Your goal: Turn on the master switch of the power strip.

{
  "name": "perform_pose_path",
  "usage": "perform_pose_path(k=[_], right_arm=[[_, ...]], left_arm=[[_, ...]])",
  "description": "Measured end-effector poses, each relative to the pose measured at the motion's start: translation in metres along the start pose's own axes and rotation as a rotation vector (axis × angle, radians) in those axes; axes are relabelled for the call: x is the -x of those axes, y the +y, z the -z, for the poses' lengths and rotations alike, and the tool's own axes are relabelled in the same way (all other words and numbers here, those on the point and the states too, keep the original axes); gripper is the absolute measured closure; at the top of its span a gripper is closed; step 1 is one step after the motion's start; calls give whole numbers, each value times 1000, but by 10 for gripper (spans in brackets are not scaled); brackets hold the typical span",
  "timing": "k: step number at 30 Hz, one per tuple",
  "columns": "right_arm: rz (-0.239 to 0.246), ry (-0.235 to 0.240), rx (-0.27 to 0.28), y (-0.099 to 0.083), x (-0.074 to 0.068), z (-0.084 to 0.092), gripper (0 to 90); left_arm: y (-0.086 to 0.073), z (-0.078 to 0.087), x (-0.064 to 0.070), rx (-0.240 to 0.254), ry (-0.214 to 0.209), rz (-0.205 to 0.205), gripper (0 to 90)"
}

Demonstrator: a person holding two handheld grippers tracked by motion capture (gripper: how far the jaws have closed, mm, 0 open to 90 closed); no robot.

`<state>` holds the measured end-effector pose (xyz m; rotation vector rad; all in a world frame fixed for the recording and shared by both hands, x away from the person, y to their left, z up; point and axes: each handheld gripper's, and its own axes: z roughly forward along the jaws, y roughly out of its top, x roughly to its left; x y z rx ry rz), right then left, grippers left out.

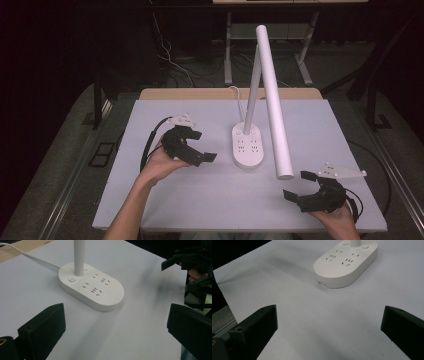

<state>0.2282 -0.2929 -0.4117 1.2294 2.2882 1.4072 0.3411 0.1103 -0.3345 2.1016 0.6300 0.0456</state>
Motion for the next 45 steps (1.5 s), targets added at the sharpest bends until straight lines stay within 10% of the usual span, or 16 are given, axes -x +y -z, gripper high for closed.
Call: perform_pose_path(k=[45], right_arm=[[4, -5, -5, -1, 2, 1, 2]], left_arm=[[53, -56, -36, -80, 40, -22, 98]])
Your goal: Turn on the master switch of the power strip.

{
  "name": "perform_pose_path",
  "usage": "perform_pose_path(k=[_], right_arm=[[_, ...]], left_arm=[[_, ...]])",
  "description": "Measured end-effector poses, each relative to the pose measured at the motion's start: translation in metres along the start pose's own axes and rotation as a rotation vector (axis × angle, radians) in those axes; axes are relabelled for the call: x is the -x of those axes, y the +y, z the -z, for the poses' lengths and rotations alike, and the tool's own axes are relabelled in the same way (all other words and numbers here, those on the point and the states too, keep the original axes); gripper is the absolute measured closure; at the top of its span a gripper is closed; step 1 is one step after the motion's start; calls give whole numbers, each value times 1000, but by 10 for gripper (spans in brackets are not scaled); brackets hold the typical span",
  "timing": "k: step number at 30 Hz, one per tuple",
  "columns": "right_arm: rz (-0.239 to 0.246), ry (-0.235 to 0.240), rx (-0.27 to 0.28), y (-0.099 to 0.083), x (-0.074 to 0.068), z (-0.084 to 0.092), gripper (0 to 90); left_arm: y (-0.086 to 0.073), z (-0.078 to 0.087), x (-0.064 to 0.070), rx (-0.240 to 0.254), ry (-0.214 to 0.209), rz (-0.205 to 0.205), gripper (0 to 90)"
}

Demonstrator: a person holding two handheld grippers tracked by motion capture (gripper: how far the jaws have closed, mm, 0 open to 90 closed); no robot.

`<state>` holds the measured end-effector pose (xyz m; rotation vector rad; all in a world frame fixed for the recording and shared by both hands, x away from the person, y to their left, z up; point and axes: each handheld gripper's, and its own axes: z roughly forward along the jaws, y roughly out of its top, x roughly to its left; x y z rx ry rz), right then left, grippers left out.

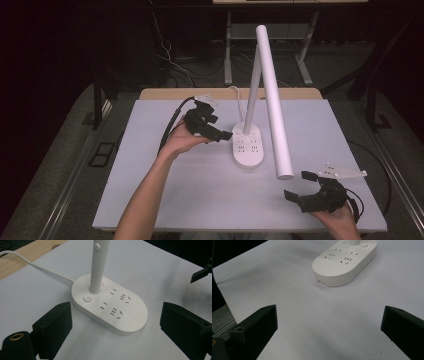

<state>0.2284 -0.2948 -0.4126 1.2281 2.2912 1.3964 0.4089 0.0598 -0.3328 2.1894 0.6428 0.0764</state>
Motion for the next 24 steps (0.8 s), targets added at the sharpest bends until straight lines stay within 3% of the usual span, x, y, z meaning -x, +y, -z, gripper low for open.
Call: perform_pose_path(k=[9, 10, 11, 19, 24], right_arm=[[3, -1, -5, -1, 2, 1, 2], [-1, 0, -6, -1, 2, 1, 2], [-2, -1, -3, -1, 2, 1, 2], [6, 5, -9, -1, 2, 0, 2], [4, 4, -14, -1, 2, -1, 2]], left_arm=[[3, -15, -9, -4, 11, 22, 129], [3, -19, -10, 13, 17, 44, 134], [4, -19, -13, 1, 15, 29, 138], [2, -28, -24, 47, 4, 81, 184], [-1, -34, -34, 80, -6, 142, 220]])
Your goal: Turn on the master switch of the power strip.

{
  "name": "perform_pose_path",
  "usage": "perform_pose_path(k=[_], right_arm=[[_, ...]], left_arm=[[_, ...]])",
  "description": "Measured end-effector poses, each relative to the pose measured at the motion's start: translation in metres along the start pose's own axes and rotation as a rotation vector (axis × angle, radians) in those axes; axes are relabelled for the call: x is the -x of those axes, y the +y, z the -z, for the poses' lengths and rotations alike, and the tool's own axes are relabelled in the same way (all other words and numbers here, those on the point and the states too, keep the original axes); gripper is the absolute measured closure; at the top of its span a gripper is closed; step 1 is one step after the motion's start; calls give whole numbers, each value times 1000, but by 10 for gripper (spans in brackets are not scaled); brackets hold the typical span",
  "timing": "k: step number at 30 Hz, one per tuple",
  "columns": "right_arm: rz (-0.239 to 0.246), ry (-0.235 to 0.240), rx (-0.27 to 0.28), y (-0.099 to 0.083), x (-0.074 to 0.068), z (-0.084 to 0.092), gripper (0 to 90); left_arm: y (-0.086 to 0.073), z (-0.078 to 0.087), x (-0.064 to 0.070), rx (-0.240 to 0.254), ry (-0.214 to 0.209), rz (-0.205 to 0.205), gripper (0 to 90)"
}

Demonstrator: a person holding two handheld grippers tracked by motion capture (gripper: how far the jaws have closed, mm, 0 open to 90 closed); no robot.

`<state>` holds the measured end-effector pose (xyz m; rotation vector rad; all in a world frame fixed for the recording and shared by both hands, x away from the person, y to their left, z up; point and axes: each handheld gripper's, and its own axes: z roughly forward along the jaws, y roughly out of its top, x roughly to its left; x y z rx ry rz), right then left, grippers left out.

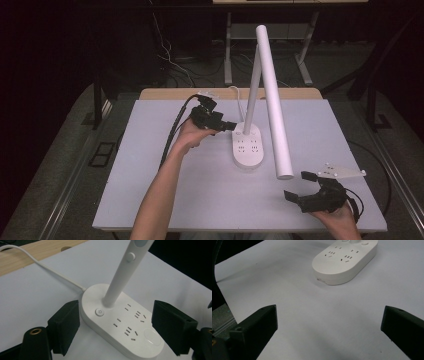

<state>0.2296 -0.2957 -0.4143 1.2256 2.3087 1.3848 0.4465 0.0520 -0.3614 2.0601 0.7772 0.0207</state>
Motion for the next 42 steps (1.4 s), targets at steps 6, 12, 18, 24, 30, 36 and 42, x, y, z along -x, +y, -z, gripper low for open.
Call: perform_pose_path(k=[6, 12, 18, 24, 30, 36, 42], right_arm=[[5, -1, 3, 0, 1, 0, 2], [6, -2, 0, 0, 2, 1, 2], [6, -2, -2, 0, 2, 0, 2], [4, 1, -10, 0, 1, -1, 3], [9, 1, -18, 0, 1, -2, 2], [11, 1, -20, -1, 1, -3, 2], [12, 3, -23, 0, 2, -3, 3]], left_arm=[[-2, -6, -7, 30, -11, 46, 311], [-6, -18, -8, 43, -20, 89, 399], [-9, -29, -11, 36, -24, 108, 478], [-13, -37, -17, 16, -32, 104, 513], [-16, -45, -21, 4, -37, 103, 551], [-20, -54, -21, 32, -53, 159, 646], [-23, -62, -22, 25, -61, 172, 755]])
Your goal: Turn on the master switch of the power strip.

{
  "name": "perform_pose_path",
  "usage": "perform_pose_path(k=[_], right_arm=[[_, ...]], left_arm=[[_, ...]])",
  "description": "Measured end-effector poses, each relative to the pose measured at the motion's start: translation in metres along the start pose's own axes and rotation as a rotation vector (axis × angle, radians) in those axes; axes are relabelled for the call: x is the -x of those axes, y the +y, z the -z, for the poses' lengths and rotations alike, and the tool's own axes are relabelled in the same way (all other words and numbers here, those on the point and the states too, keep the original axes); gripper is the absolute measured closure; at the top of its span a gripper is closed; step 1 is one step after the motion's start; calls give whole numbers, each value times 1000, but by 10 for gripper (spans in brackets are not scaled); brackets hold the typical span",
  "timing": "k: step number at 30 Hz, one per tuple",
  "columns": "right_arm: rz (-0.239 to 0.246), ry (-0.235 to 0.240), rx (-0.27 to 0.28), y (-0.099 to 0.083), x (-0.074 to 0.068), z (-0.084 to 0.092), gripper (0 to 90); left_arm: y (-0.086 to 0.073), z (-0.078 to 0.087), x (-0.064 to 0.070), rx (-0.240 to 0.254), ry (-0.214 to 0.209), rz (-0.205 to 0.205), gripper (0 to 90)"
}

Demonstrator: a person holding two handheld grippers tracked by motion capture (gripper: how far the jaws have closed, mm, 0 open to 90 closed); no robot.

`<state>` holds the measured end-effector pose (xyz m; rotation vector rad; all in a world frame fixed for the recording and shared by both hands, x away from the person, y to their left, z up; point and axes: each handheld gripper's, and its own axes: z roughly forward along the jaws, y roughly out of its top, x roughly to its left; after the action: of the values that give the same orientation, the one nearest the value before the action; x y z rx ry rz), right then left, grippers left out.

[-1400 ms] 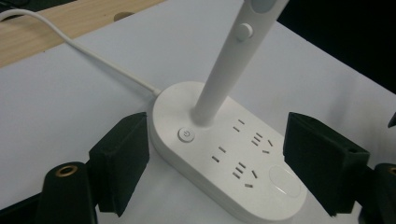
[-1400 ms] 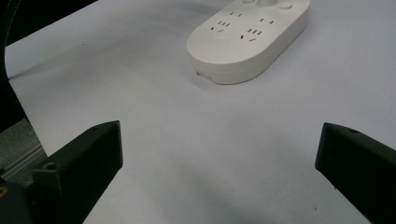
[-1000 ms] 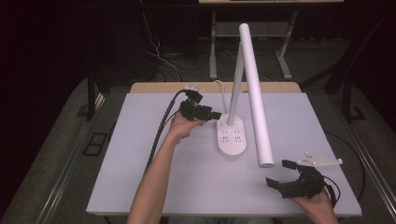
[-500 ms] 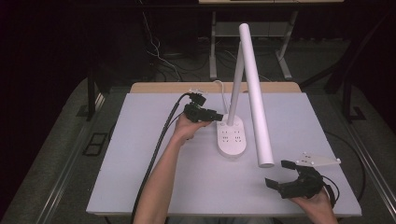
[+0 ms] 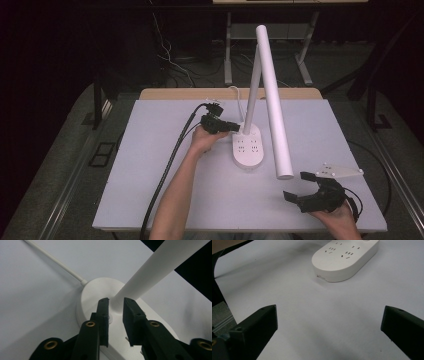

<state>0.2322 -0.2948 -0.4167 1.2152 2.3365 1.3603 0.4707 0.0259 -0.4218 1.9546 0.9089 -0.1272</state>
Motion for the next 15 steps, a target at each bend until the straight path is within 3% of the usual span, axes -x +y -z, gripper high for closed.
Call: perform_pose_path(k=[7, 15], right_arm=[[0, 1, -1, 0, 0, 0, 3], [1, -2, 1, 0, 1, 0, 3]], left_arm=[[-3, -7, -1, -18, 5, -9, 893], [-5, -13, -2, -29, 20, -5, 897]])
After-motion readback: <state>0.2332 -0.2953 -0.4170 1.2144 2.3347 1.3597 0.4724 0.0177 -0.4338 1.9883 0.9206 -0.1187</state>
